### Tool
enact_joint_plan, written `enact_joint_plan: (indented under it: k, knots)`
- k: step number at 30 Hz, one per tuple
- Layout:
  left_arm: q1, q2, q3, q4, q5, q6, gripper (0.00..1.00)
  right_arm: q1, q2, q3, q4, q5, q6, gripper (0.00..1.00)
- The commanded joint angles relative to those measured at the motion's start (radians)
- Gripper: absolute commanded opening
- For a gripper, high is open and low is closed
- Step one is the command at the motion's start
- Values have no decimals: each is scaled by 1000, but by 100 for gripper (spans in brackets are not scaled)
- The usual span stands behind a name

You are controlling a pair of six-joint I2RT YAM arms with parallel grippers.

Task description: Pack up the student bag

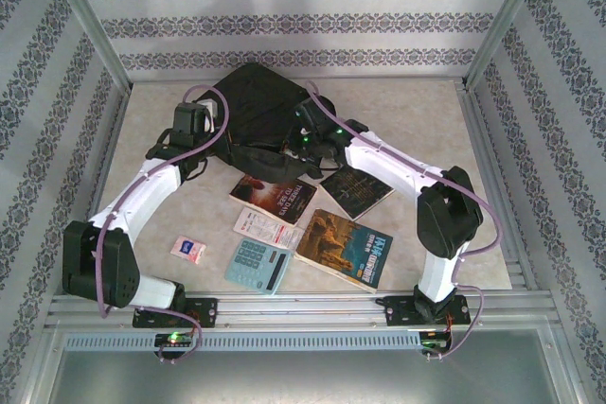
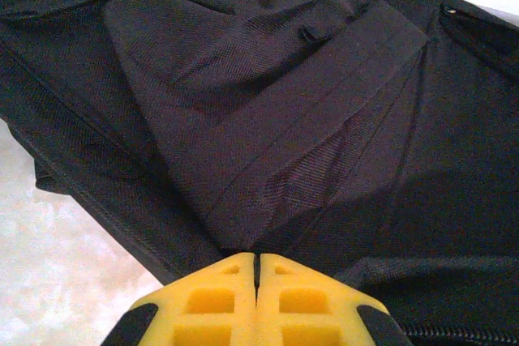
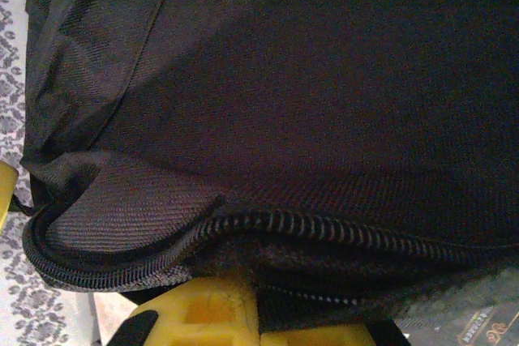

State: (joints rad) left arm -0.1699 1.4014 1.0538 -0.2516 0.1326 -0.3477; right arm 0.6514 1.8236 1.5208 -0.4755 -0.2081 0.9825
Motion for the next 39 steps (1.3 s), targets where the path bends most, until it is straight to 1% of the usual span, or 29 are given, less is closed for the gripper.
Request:
enact_joint_plan:
  k: [1, 3, 5, 8, 9, 10, 11, 12, 13, 15, 17, 18, 19, 21, 22, 23, 26, 29, 32, 34, 37, 39]
  knots:
    - [77, -57, -12, 40, -244, 62, 0, -56, -14, 23, -210, 110, -154, 0]
    - [76, -66, -11, 29, -277, 75, 0, -58, -26, 27, -228, 130, -188, 0]
    - [77, -72, 1, 10, -290, 79, 0, -56, -27, 27, -228, 112, -230, 0]
    - [77, -90, 19, -25, -248, 55, 0, -33, -1, 39, -219, 46, -269, 0]
    - [77, -99, 18, -30, -214, 44, 6, -22, 8, 49, -219, 26, -287, 0]
    - [76, -116, 12, -31, -170, 33, 21, -7, 14, 49, -209, 14, -298, 0]
    - [76, -129, 4, -34, -133, 20, 39, 4, 13, 41, -197, 13, -296, 0]
    - [76, -140, 1, -42, -112, 8, 50, 13, 13, 32, -187, 14, -289, 0]
    - [76, -155, -1, -59, -87, 6, 57, 18, 12, 21, -173, 8, -277, 0]
    - [75, -184, -4, -92, -54, 12, 64, 24, 0, -22, -119, -17, -252, 0]
    - [73, -220, -23, -104, -25, 18, 68, 29, -13, -79, -58, -30, -236, 0]
    - [69, -232, -27, -109, -7, 24, 70, 32, -16, -92, -47, -26, -235, 5]
    - [63, -241, -29, -117, 13, 33, 71, 32, -21, -103, -40, -18, -234, 12]
    - [37, -240, -22, -133, 44, 63, 73, 32, -50, -134, -14, -4, -244, 21]
    - [20, -233, -12, -147, 53, 77, 73, 33, -75, -151, 0, 12, -250, 32]
    - [-4, -222, 3, -161, 61, 101, 74, 31, -105, -171, 19, 26, -258, 41]
    - [-98, -176, 55, -202, 52, 191, 78, 20, -206, -223, 75, 51, -282, 56]
    - [-205, -111, 114, -244, 13, 300, 84, -8, -285, -243, 64, 89, -299, 58]
    - [-284, -47, 150, -250, -13, 367, 87, -65, -342, -269, 47, 94, -288, 57]
    - [-315, -7, 175, -255, -5, 398, 90, -102, -361, -279, 38, 76, -289, 57]
    - [-339, 76, 239, -295, 0, 440, 93, -141, -368, -288, 30, 51, -311, 57]
    - [-343, 135, 291, -327, -26, 443, 93, -166, -343, -268, -9, 32, -315, 57]
